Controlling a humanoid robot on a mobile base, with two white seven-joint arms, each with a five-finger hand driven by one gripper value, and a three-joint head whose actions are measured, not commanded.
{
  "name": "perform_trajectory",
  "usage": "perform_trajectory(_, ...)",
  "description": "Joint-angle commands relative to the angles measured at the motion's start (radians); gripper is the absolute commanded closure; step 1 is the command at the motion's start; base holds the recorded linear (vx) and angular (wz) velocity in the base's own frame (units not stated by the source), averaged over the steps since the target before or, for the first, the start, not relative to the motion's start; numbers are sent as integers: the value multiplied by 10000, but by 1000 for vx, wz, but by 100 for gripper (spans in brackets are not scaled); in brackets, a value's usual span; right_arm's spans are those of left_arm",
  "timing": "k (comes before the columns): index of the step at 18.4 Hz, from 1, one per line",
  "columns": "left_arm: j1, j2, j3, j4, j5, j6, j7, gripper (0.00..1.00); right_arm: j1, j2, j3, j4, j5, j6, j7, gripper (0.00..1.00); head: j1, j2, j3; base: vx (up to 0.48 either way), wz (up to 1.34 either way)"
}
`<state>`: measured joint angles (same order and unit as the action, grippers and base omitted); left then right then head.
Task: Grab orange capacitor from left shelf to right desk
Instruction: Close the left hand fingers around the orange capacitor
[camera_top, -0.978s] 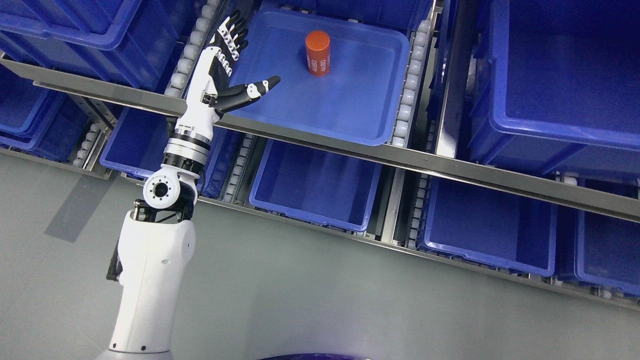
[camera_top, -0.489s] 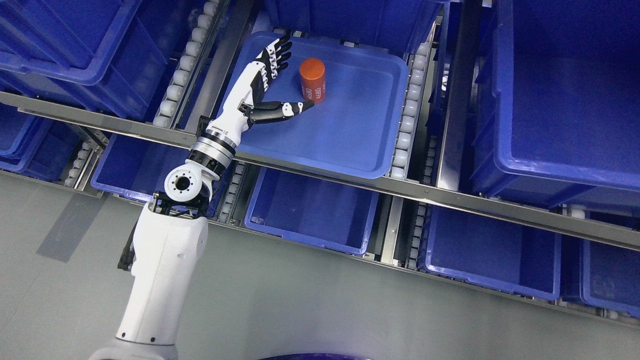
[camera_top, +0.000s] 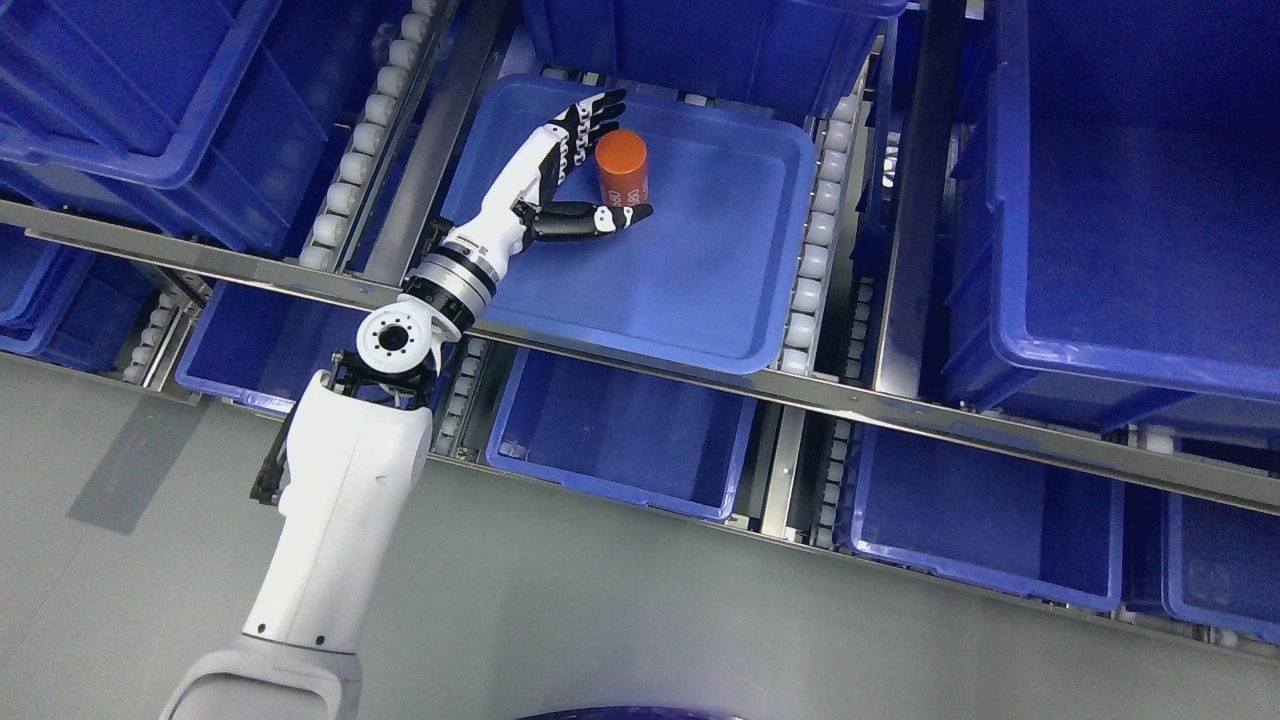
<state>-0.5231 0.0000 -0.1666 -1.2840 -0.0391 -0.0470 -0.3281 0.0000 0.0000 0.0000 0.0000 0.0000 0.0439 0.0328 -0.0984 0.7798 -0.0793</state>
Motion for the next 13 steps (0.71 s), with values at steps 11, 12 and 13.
perform_trajectory(11, -890, 174, -374, 1934, -85, -67, -124, 54, 15, -174, -107, -337, 0, 6, -6, 0, 0, 0, 0, 0, 0)
perform_trajectory(12, -890, 174, -374, 1934, -69, -82, -124, 59, 15, -174, -107, -337, 0, 6, -6, 0, 0, 0, 0, 0, 0)
perform_trajectory(13, -875, 174, -359, 1934, -39, -112, -139, 63, 15, -174, -107, -337, 0, 6, -6, 0, 0, 0, 0, 0, 0)
